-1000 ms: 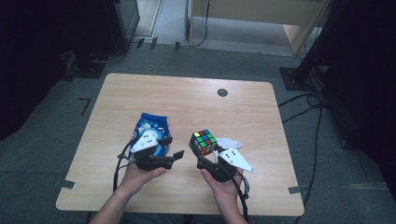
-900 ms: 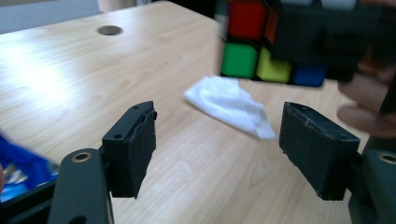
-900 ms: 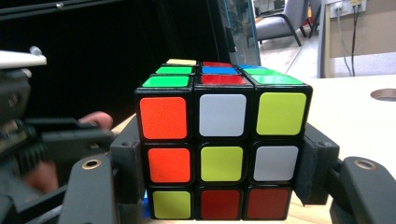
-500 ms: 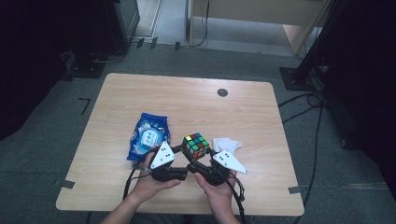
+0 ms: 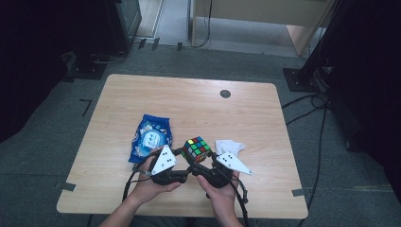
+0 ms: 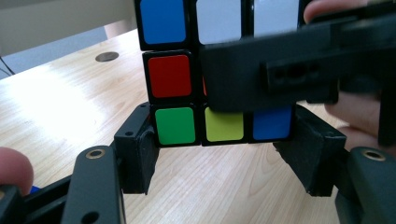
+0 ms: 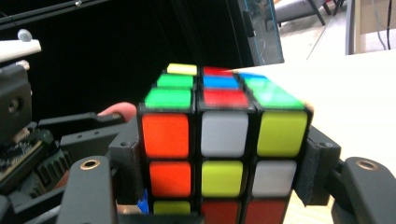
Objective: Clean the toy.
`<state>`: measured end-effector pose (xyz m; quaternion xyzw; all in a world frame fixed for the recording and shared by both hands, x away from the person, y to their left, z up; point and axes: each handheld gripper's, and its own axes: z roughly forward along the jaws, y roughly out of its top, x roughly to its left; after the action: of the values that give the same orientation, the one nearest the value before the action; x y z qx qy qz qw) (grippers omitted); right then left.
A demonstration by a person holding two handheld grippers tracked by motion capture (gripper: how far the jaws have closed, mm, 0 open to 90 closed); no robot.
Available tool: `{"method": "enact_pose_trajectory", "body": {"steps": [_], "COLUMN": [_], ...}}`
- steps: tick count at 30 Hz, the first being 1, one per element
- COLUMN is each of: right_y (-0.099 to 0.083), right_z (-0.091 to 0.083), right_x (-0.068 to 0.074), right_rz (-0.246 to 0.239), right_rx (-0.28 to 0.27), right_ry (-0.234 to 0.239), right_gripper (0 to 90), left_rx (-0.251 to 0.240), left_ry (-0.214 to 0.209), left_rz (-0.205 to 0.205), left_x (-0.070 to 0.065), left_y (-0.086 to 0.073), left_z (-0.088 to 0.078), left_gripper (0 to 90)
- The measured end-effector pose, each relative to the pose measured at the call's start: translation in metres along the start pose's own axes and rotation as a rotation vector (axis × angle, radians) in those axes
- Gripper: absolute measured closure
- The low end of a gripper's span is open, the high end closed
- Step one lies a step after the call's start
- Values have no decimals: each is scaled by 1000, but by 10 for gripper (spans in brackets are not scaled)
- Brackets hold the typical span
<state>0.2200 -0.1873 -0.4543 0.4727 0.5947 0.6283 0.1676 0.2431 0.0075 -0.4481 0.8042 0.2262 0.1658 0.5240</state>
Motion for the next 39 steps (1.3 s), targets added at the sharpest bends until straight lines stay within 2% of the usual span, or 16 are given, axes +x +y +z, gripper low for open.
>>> {"method": "enact_pose_trajectory", "body": {"steps": [5, 9, 11, 14, 18, 22, 28, 32, 36, 39], "right_y": [5, 5, 4, 4, 2, -3, -2, 0, 12, 25], "right_z": [-3, -3, -3, -3, -1, 2, 3, 2, -4, -13], "right_x": [-3, -3, 0, 0, 0, 6, 5, 2, -5, -16], "right_rz": [7, 30, 7, 27, 61, 49, 45, 19, 30, 24], "right_rx": [-18, -2, 1, -4, 21, 38, 40, 37, 16, -13], "right_ry": [3, 2, -19, -23, -3, 3, 20, 52, 106, 80], "right_gripper": [333, 349, 350, 350, 350, 350, 345, 335, 328, 348], "left_rx": [7, 18, 19, 10, 15, 20, 19, 33, 32, 17], "left_ry": [-12, -7, -11, 1, 11, 17, 20, 33, 63, 78], "left_rz": [21, 33, 20, 8, 8, 11, 35, 8, -29, -66], "left_x": [0, 0, 1, 0, 0, 0, 2, 9, 21, 32], "left_y": [-2, -4, -4, -3, -4, -6, -7, -8, -9, -10], "left_z": [1, 2, 2, 3, 5, 6, 3, 2, -2, -8], "left_gripper": [342, 342, 341, 337, 334, 334, 341, 341, 342, 341]}}
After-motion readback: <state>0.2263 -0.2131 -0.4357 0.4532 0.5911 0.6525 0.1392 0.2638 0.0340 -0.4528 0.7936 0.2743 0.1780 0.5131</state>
